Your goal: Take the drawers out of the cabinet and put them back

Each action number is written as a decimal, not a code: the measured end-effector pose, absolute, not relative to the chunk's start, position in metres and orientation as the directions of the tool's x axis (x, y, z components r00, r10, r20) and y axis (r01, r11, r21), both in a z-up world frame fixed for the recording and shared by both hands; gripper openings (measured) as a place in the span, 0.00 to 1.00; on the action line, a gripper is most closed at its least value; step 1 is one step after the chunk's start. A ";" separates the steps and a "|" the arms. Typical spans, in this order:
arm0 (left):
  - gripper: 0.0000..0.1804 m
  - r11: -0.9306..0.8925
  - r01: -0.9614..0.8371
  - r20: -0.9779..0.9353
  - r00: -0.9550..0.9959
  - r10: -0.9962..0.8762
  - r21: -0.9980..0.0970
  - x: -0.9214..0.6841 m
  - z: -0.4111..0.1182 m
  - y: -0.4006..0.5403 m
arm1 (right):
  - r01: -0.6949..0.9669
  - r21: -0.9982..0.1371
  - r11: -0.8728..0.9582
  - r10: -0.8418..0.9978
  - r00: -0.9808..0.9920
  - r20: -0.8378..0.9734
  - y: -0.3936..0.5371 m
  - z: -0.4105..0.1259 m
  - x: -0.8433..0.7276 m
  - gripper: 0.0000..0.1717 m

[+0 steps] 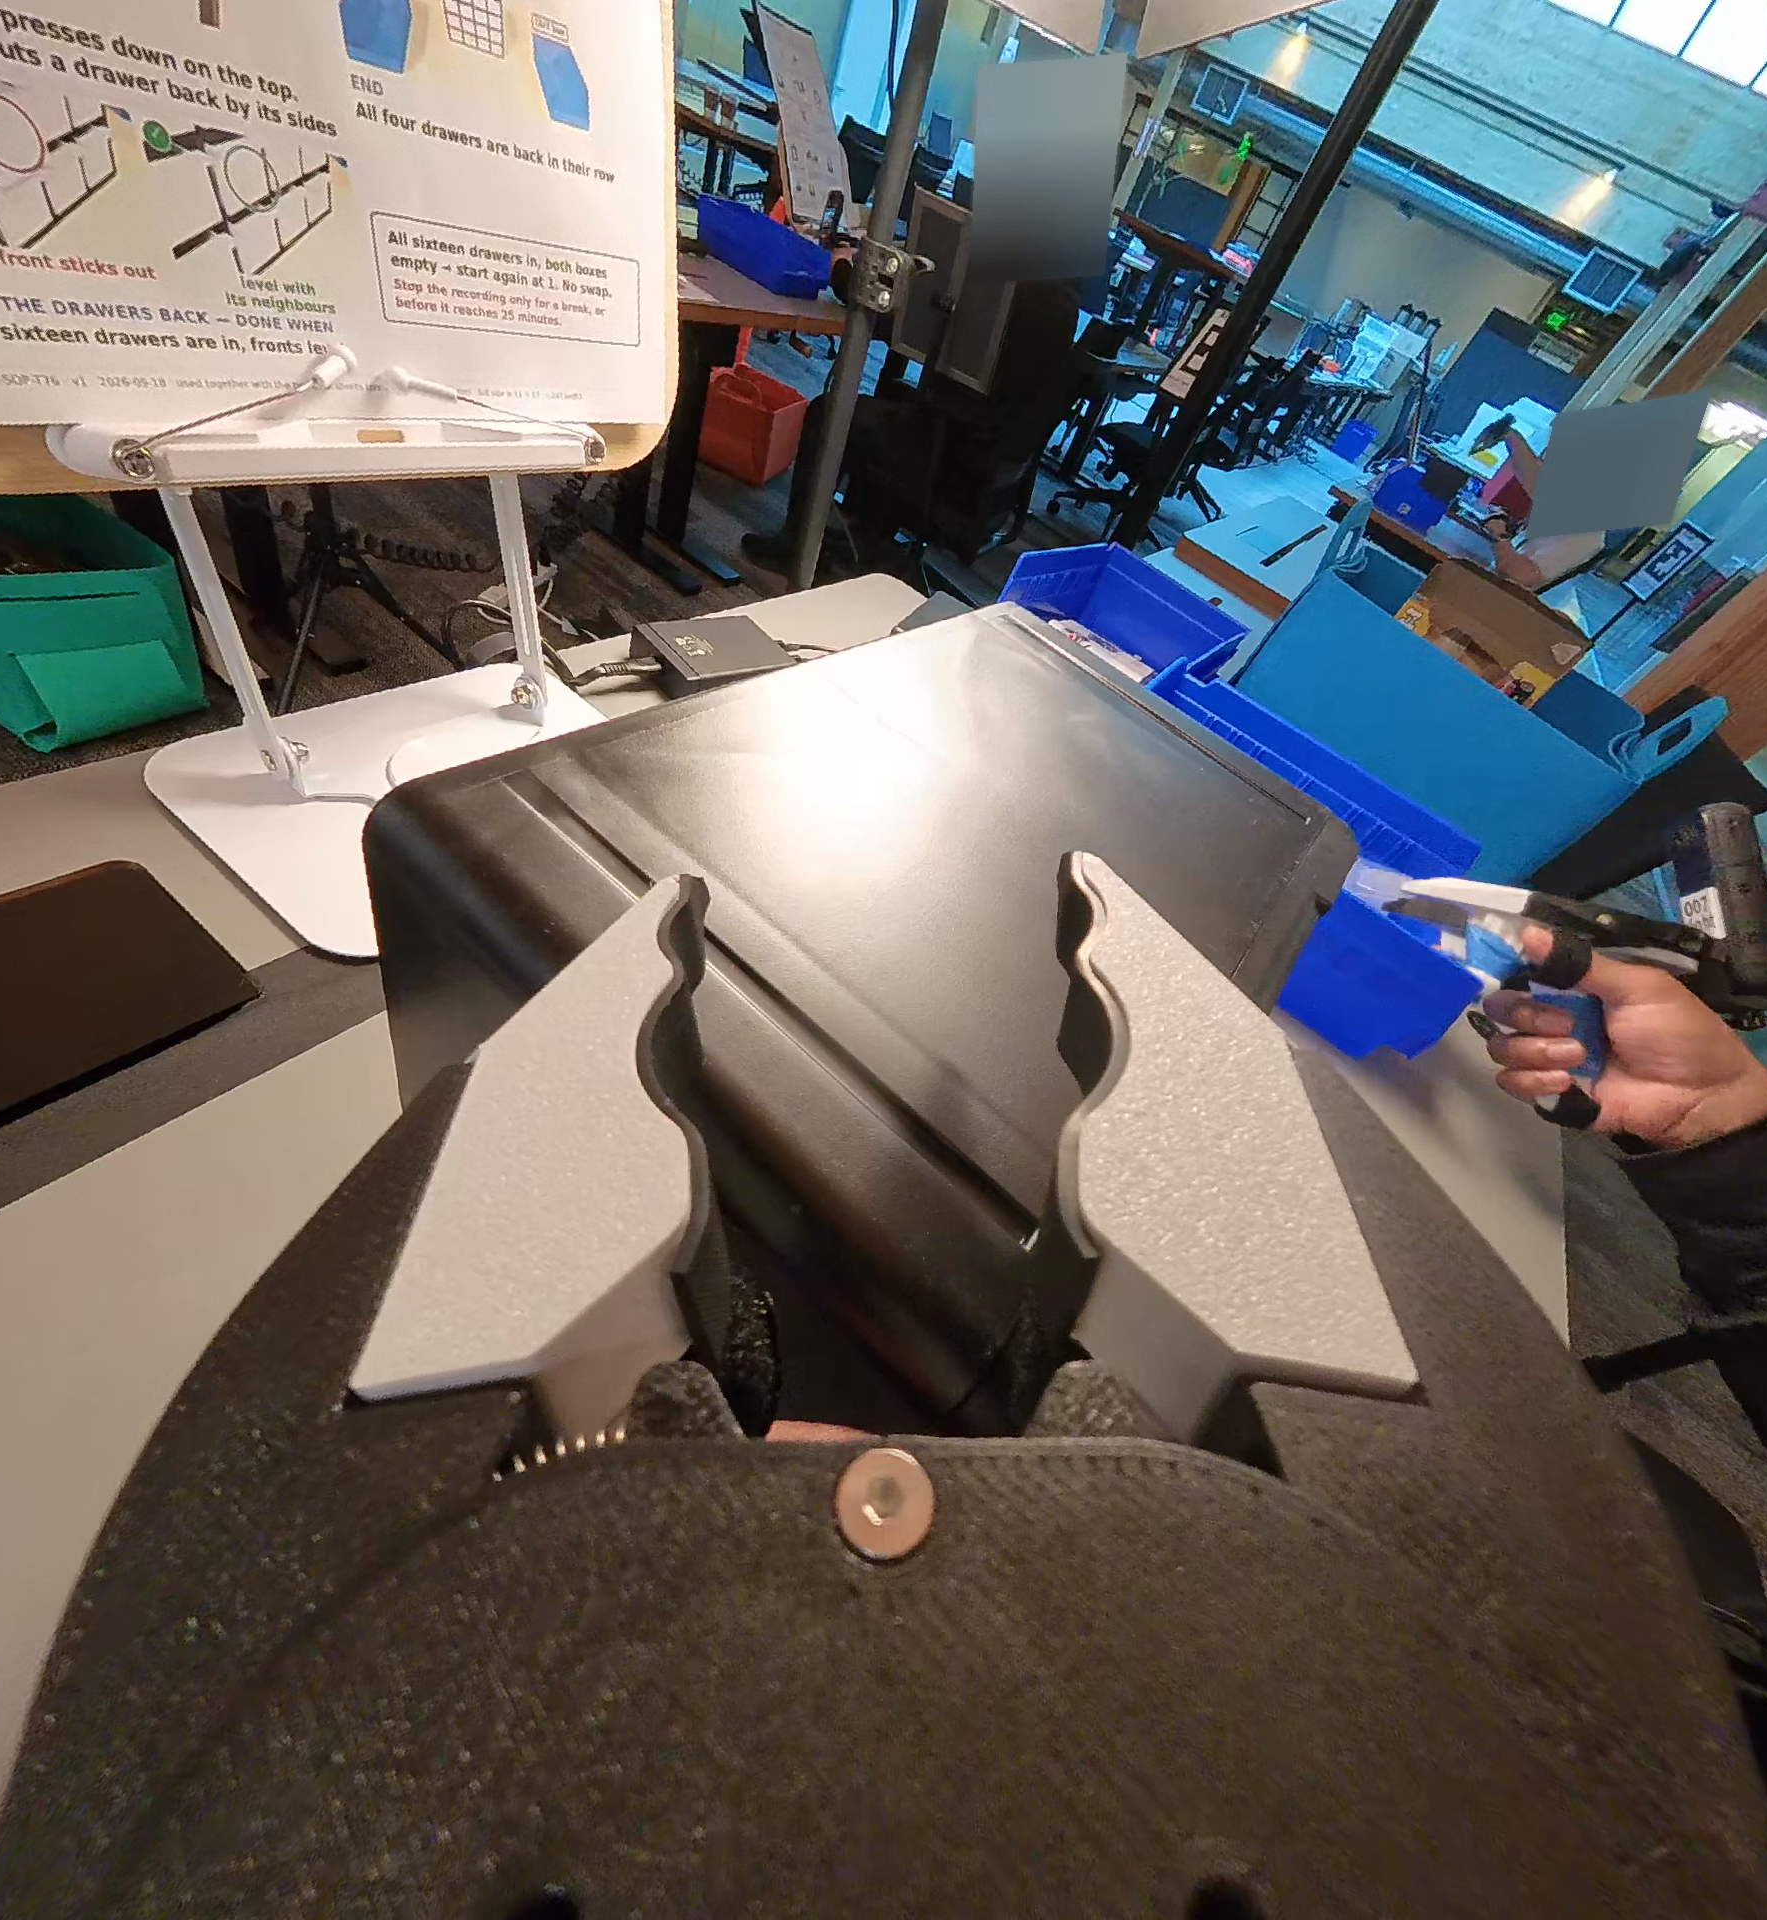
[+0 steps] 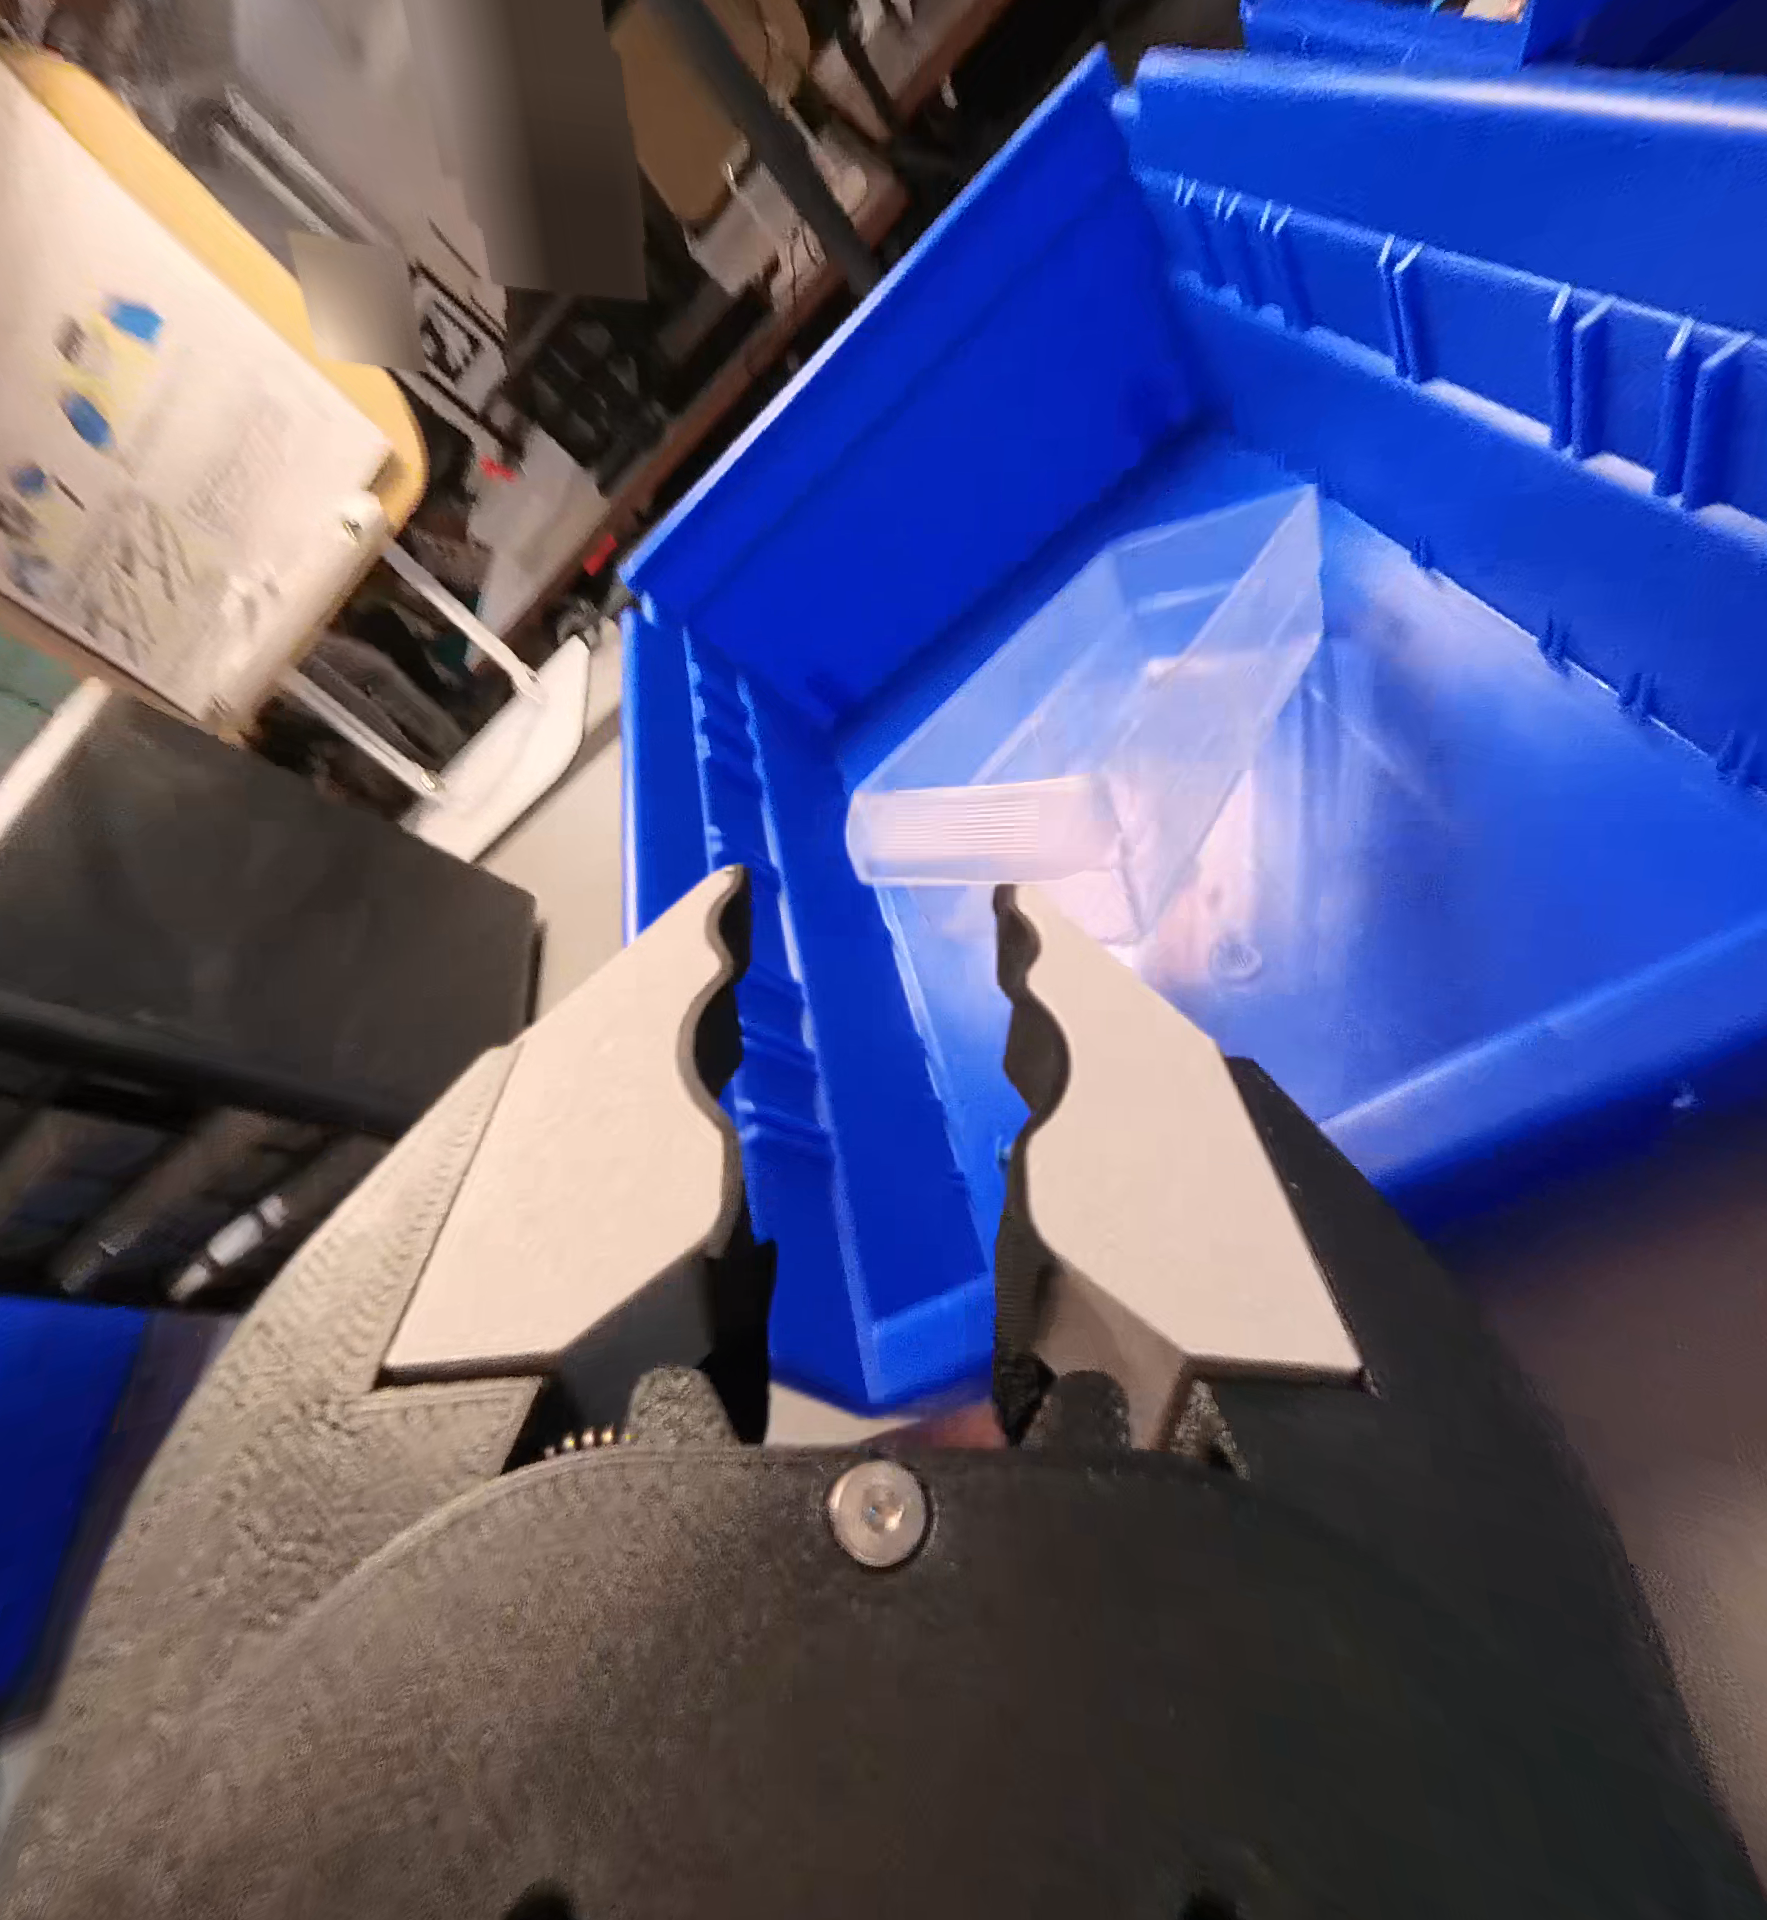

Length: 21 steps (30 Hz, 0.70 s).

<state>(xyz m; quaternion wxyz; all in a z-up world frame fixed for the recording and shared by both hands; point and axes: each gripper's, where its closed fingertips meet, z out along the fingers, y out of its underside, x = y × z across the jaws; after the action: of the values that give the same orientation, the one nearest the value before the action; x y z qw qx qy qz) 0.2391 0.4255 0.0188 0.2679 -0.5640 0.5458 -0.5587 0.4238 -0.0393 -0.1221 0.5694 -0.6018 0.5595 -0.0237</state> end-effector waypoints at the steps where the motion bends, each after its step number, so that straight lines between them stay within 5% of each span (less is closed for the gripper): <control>1: 0.38 -0.261 -0.316 0.338 -0.220 -0.915 -0.912 0.239 0.019 0.425 | -0.648 -0.724 0.236 -0.720 0.384 -0.578 -0.040 -0.125 0.420 0.32; 10: 0.38 -0.259 -0.315 0.336 -0.222 -0.915 -0.913 0.239 0.019 0.425 | -0.559 -0.791 -0.248 -0.773 0.607 -0.187 -0.055 -0.134 0.385 0.35; 13: 0.38 -0.259 -0.315 0.336 -0.222 -0.915 -0.913 0.239 0.019 0.425 | -0.431 -0.802 -0.413 -0.787 0.613 0.076 -0.080 -0.120 0.411 0.32; 16: 0.38 -0.260 -0.314 0.336 -0.222 -0.915 -0.913 0.239 0.019 0.425 | -0.356 -0.701 -0.618 -0.740 0.565 0.365 -0.115 -0.115 0.459 0.32; 21: 0.37 -0.252 -0.311 0.326 -0.218 -0.920 -0.917 0.239 0.019 0.425 | -0.420 -0.437 -0.795 -0.601 0.639 0.480 -0.133 -0.144 0.489 0.26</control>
<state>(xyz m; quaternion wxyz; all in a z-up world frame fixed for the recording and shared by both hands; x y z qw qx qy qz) 0.2388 0.4255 0.0194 0.2737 -0.5624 0.5470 -0.5565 0.4891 -0.1325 -0.1440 0.1441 -0.8938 0.2856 -0.3145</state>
